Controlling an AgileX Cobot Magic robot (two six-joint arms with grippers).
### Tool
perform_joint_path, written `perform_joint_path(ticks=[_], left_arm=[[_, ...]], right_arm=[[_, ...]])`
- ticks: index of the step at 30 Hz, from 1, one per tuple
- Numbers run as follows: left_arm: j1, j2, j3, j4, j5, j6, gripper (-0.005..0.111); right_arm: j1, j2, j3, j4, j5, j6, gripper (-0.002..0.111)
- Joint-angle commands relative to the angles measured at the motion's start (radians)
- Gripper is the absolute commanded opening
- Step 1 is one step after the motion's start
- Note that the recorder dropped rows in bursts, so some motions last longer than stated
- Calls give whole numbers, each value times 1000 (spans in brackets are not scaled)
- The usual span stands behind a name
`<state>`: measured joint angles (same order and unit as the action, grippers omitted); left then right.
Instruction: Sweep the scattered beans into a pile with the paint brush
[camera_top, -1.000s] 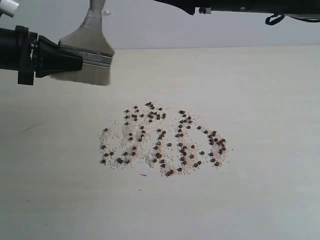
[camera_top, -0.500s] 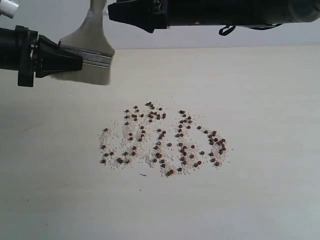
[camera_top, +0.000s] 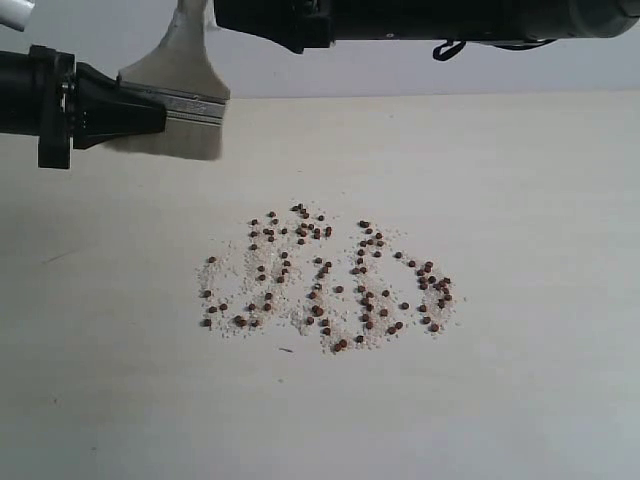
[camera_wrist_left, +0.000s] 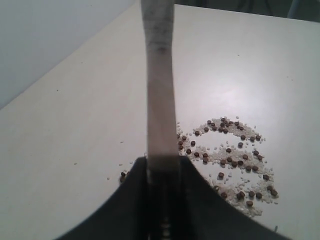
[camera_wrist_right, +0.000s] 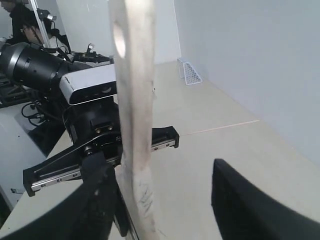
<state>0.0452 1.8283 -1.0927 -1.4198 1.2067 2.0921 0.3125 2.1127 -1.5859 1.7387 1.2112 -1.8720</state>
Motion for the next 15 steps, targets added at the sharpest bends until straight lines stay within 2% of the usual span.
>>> perform_joint_path(ticks=[1, 7, 15], left_arm=[[-35, -2, -8, -30, 14, 3, 0], [-82, -2, -18, -31, 14, 3, 0], [-84, 17, -27, -35, 14, 3, 0]], right_arm=[[1, -3, -15, 6, 10, -3, 53], [1, -3, -15, 6, 10, 0, 53], [1, -3, -15, 6, 10, 0, 53]])
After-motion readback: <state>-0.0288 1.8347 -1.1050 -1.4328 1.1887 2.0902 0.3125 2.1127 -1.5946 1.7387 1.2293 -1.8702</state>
